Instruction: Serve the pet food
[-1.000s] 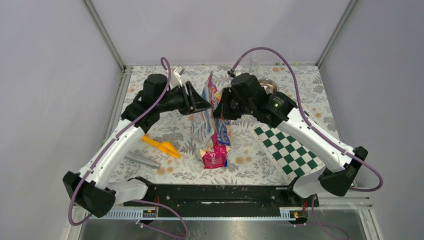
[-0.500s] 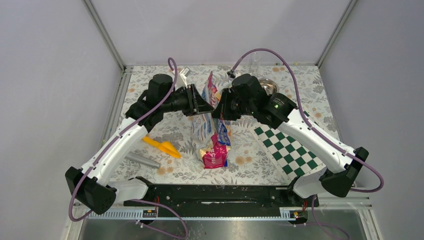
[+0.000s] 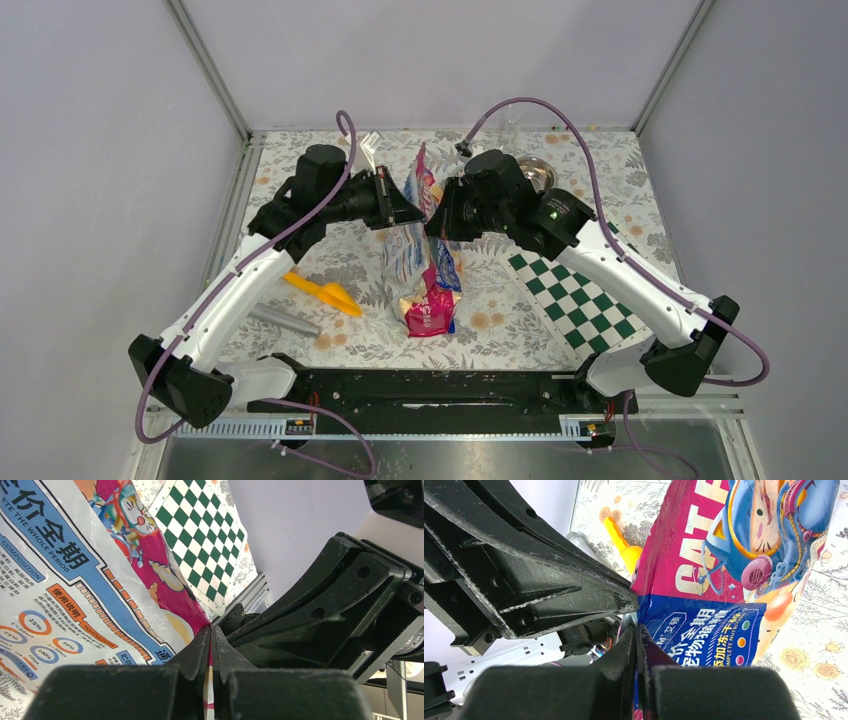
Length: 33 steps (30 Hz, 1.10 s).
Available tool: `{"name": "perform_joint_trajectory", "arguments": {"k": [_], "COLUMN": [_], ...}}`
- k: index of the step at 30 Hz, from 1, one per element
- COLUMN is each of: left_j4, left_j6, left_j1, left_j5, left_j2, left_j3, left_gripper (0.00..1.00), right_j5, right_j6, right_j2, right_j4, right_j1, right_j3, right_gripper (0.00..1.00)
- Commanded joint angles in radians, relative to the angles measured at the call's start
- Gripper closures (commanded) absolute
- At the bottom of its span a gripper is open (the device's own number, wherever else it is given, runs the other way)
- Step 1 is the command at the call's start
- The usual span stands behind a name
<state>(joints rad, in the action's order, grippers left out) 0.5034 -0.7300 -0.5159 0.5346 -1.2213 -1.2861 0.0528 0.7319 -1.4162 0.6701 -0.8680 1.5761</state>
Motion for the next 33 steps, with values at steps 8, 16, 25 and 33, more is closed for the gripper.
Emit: {"name": "perform_joint_trajectory", "arguments": {"k": [8, 16, 25, 33], "left_j4": [0.063, 0.103, 0.102, 0.072], "left_j6": [0.132, 0.167, 0.138, 0.127], "left_j1": [0.011, 0.011, 0.011, 0.009], "left_j5": [-0.159, -0.22, -0.155, -0.052], "left_j2": [-0.007, 0.003, -0.014, -0.052], "left_j3": [-0.031, -0.038, -0.09, -0.093], "left_gripper": [1.0, 1.0, 0.95, 0.56], "right_j5": [-0.125, -0.166, -0.075, -0.089], "right_j6": [0.075, 0.084, 0.049, -0.034], "right_j2": [0.13, 0.145, 0.112, 0.048], "right_j4": [-0.03, -0.003, -0.032, 0.054], "right_j1": [-0.005, -0.001, -0.001, -0.002], "right_j3": [-0.039, -0.06, -0.039, 0.039], "right_gripper": [1.0, 1.0, 1.0, 0.85]}}
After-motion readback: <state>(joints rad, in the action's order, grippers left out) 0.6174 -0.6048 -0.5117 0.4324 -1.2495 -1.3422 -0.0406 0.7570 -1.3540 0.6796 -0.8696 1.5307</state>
